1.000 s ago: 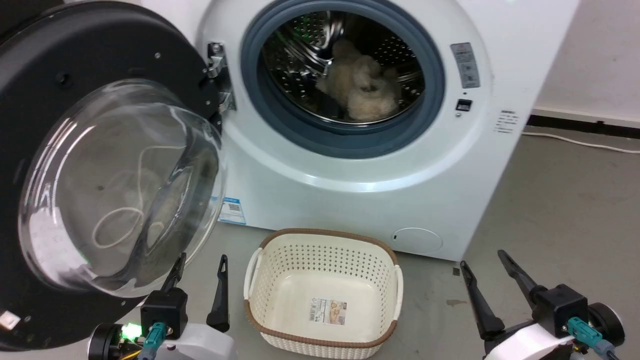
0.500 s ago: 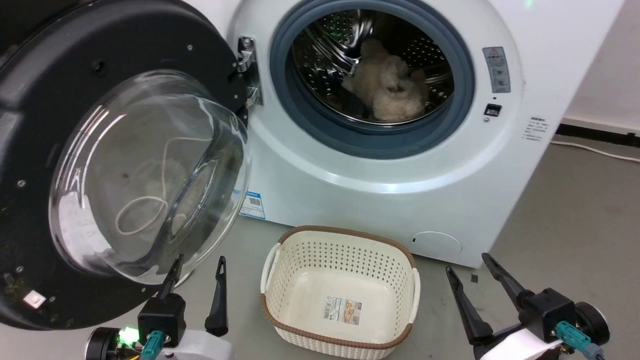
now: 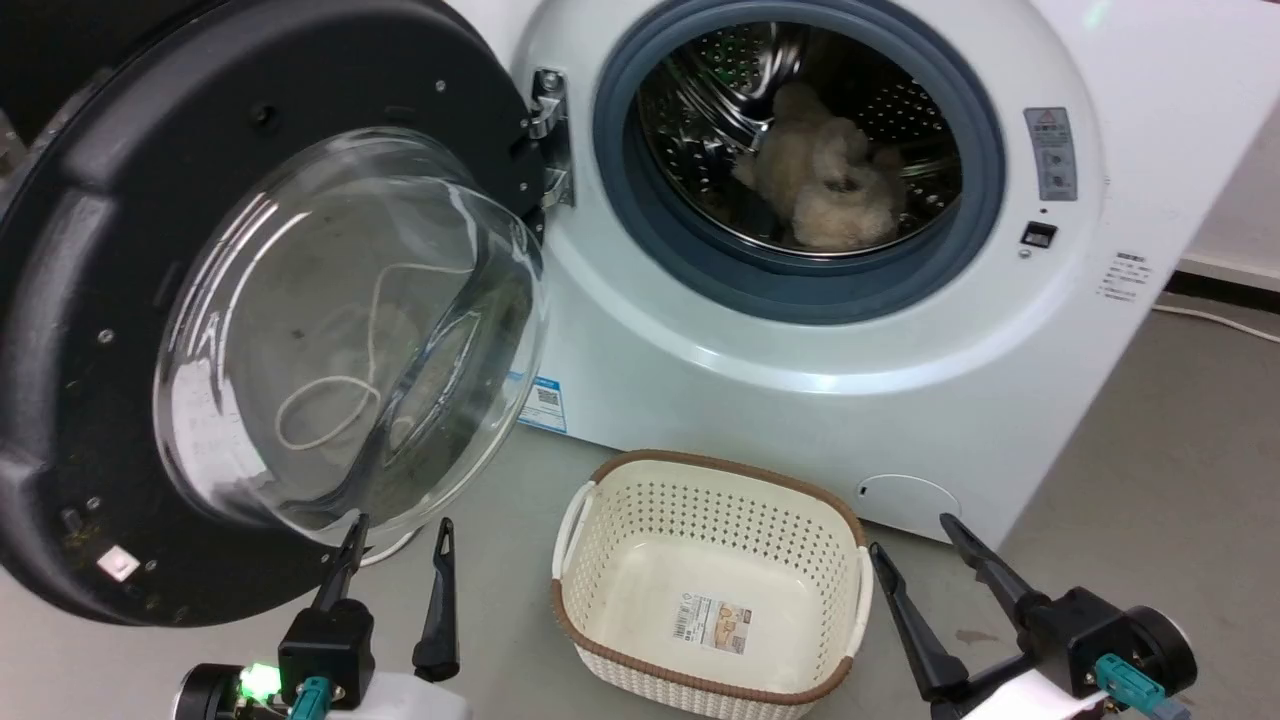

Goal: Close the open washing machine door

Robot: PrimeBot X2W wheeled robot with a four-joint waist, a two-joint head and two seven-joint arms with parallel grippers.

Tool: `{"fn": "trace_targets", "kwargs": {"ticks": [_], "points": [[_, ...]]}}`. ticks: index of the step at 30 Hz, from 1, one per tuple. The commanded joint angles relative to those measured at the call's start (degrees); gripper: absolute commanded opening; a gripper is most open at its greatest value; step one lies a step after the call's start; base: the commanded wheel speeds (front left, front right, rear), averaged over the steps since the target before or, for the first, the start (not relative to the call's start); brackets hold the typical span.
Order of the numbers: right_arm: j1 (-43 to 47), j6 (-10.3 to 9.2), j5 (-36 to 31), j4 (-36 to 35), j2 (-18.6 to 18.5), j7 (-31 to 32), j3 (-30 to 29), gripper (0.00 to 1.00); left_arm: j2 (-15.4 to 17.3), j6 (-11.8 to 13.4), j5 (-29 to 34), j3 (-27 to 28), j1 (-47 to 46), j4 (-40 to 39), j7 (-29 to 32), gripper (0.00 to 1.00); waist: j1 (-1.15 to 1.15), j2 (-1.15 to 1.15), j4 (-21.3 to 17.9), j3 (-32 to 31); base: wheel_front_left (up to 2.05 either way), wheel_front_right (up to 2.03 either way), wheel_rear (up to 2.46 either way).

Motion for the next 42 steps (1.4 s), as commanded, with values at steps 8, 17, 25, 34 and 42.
{"fn": "trace_targets", "kwargs": {"ticks": [8, 17, 25, 34, 42], "points": [[-0.8, 0.03, 1.3, 0.7, -1.1, -1.4, 1.9, 1.0, 0.3, 0.8, -0.4, -0.4, 1.1, -0.7, -1.4, 1.0, 0.0, 0.0, 2.2, 0.0, 0.0, 0.0, 0.0], [-0.9, 0.03, 2.1, 1.1, -1.7, -2.5, 3.5, 1.0, 0.6, 1.4, -0.5, -0.7, 1.6, -0.9, -2.5, 1.0, 0.0, 0.0, 4.3, -0.1, 0.0, 0.0, 0.0], [-0.7, 0.03, 2.9, 1.5, -2.3, -3.4, 4.7, 1.0, 0.9, 1.7, -0.5, -0.8, 2.1, -1.2, -3.4, 1.0, 0.0, 0.0, 6.2, -0.1, 0.0, 0.0, 0.0], [-0.3, 0.04, 3.9, 1.8, -2.6, -4.7, 6.2, 1.0, 1.2, 2.2, -0.4, -1.7, 2.5, -1.4, -4.8, 1.0, 0.0, 0.0, 8.8, -0.1, 0.0, 0.0, 0.0], [0.6, 0.04, 4.8, 2.4, -3.4, -6.2, 7.5, 1.0, 1.3, 2.7, -0.6, -2.9, 2.7, -0.9, -6.2, 1.0, 0.0, 0.0, 11.4, -0.4, 0.0, 0.0, 0.0]]}}
